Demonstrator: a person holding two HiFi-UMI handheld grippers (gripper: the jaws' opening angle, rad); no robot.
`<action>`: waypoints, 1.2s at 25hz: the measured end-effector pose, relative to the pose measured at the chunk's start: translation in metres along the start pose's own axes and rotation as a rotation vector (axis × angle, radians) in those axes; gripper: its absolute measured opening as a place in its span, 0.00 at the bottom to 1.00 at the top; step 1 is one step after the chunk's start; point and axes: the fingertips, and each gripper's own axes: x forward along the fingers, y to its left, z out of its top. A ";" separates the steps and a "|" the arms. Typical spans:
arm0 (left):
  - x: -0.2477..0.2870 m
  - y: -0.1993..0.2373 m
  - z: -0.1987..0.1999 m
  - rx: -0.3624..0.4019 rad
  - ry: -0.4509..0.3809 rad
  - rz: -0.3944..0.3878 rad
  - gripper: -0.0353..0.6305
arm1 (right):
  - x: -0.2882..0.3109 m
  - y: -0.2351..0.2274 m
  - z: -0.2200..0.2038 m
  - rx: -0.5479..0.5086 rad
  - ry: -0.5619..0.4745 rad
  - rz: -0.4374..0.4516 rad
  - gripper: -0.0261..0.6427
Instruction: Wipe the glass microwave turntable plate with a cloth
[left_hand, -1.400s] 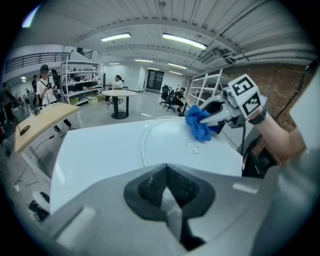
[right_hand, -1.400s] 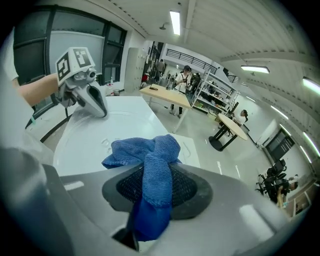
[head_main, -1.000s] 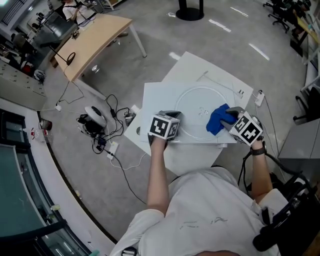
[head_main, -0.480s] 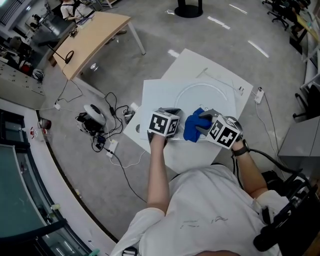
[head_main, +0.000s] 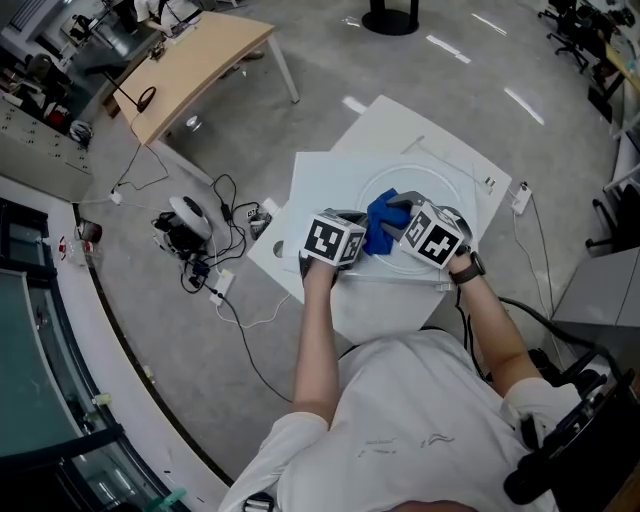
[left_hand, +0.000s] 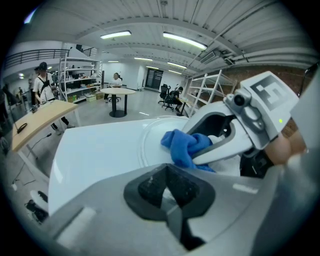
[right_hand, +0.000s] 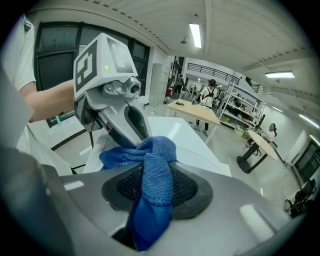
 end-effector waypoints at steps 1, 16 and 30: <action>0.000 0.001 0.000 -0.001 0.001 -0.001 0.05 | 0.003 -0.004 0.002 -0.007 0.001 0.000 0.24; 0.001 0.003 0.001 -0.002 -0.006 0.013 0.05 | -0.042 -0.119 -0.079 0.126 0.095 -0.264 0.24; -0.007 0.001 0.000 0.002 0.002 0.013 0.05 | -0.089 0.018 -0.084 0.025 0.097 0.040 0.24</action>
